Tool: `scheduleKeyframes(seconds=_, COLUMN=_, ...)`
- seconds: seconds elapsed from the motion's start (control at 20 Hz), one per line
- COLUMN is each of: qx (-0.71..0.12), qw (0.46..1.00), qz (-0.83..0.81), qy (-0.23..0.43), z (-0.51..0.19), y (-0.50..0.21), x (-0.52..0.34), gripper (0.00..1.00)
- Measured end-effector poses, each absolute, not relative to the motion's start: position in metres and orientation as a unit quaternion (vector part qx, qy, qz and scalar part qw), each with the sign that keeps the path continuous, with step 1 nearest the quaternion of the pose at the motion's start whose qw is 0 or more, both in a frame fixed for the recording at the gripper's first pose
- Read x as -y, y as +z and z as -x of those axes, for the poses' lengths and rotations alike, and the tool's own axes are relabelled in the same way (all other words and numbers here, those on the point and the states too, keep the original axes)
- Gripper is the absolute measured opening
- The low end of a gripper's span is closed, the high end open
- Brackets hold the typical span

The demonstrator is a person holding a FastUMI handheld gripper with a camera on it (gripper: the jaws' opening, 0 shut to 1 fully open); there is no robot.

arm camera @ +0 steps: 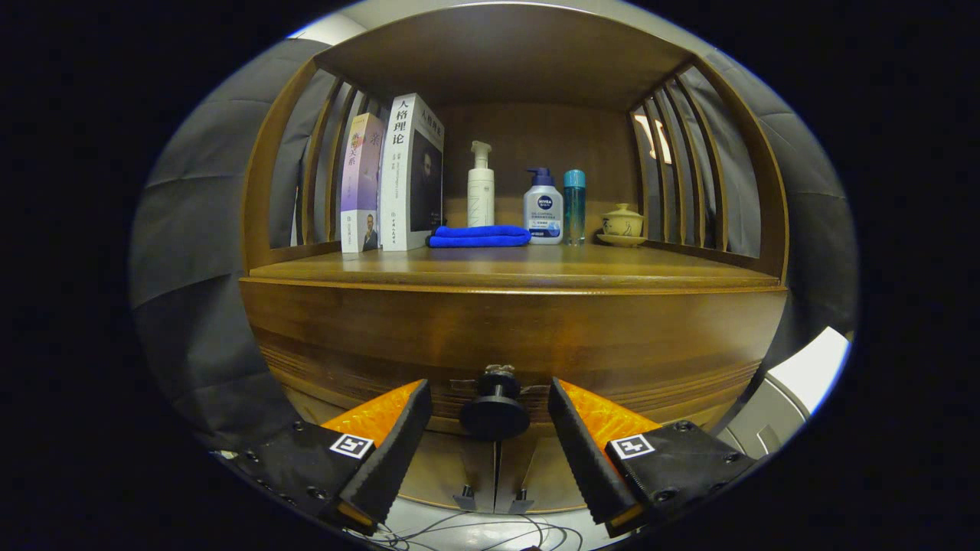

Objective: Pull open the drawer, take out the items inside it, and place them on the countertop above the cabinet.

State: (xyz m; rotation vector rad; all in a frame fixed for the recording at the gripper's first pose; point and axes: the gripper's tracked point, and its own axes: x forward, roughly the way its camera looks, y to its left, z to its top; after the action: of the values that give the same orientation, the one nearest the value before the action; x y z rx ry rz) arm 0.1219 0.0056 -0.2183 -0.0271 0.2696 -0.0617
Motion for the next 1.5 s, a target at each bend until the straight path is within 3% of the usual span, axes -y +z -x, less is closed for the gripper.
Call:
scheduleKeyframes(seconds=0.45, qx=-0.140, qw=0.988, qz=0.035, qy=-0.053, z=-0.126, y=-0.226, x=0.001, gripper=0.54)
scheduleKeyframes(seconds=0.5, qx=-0.147, qw=0.987, qz=0.029, qy=-0.055, z=-0.124, y=-0.228, x=-0.002, gripper=0.45)
scheduleKeyframes(seconds=0.75, qx=-0.155, qw=0.986, qz=0.033, qy=-0.053, z=-0.128, y=-0.229, x=0.000, gripper=0.28)
scheduleKeyframes(seconds=1.5, qx=-0.156, qw=0.986, qz=0.033, qy=-0.053, z=-0.079, y=-0.228, x=-0.005, gripper=0.27)
